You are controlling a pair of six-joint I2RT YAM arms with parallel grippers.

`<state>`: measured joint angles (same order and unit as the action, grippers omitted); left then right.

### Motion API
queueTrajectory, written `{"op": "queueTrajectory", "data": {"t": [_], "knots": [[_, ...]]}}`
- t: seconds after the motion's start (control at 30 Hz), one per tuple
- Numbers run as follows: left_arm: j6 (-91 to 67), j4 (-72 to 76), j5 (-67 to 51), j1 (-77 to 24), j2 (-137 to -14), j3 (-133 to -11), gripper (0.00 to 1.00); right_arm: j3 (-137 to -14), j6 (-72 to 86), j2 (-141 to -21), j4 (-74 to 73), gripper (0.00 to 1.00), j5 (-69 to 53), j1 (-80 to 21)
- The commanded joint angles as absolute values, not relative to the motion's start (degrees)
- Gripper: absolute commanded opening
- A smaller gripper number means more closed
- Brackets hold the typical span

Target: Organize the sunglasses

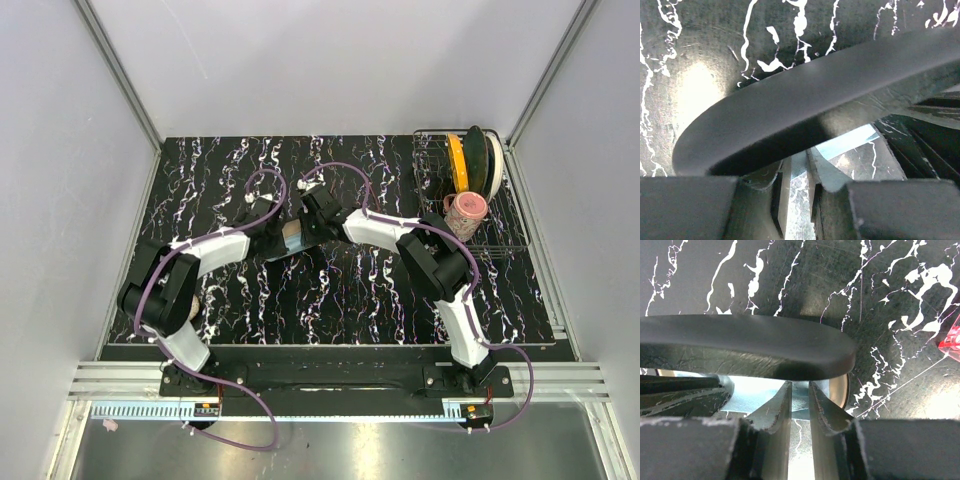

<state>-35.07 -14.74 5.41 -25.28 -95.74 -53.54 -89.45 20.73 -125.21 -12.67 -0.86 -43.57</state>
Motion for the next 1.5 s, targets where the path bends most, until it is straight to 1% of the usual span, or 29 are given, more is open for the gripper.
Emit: {"op": "queueTrajectory", "data": {"t": [0.0, 0.2, 0.33, 0.47, 0.73, 0.8, 0.93, 1.1, 1.2, 1.23, 1.3, 1.47], "knots": [[-37.1, -8.0, 10.9, -25.3, -94.1, -50.0, 0.23, -88.8, 20.8, -125.6, -15.9, 0.25, 1.8, -44.1], [-39.5, -0.3, 15.8, -25.3, -92.2, -44.6, 0.23, -88.4, 21.1, -125.5, -15.8, 0.24, 1.9, -44.1], [-41.1, -3.3, 19.9, -25.3, -92.5, -45.3, 0.23, -88.7, 21.3, -125.5, -15.9, 0.23, 2.2, -44.1], [-42.4, -6.1, 21.3, -25.3, -90.9, -44.4, 0.23, -89.4, 20.9, -125.6, -16.8, 0.23, 2.9, -44.1], [-41.4, -9.1, 23.0, -25.3, -85.3, -44.0, 0.27, -89.4, 20.8, -126.0, -17.3, 0.22, 3.6, -44.1], [-40.2, -8.2, 22.3, -25.3, -83.6, -44.2, 0.29, -89.4, 20.8, -125.9, -17.3, 0.22, 3.5, -44.1], [-39.1, -3.5, 17.1, -25.3, -81.0, -43.2, 0.29, -89.3, 20.8, -125.6, -17.2, 0.22, 3.6, -44.1], [-38.8, 2.5, 12.3, -25.3, -81.5, -42.7, 0.29, -89.4, 20.8, -125.8, -17.2, 0.22, 3.4, -44.1], [-38.8, 4.5, 10.3, -25.3, -83.8, -42.9, 0.26, -89.2, 20.9, -125.7, -17.1, 0.21, 3.5, -44.1], [-38.9, 4.9, 9.3, -25.3, -85.3, -43.1, 0.24, -89.2, 21.0, -125.8, -17.2, 0.21, 3.5, -44.1], [-39.3, 6.0, 9.1, -25.3, -86.5, -43.2, 0.21, -89.1, 21.0, -125.8, -17.3, 0.21, 3.5, -44.1], [-39.8, 6.8, 9.1, -25.3, -90.7, -43.9, 0.17, -89.2, 21.3, -125.9, -17.5, 0.2, 3.3, -44.0]]}}
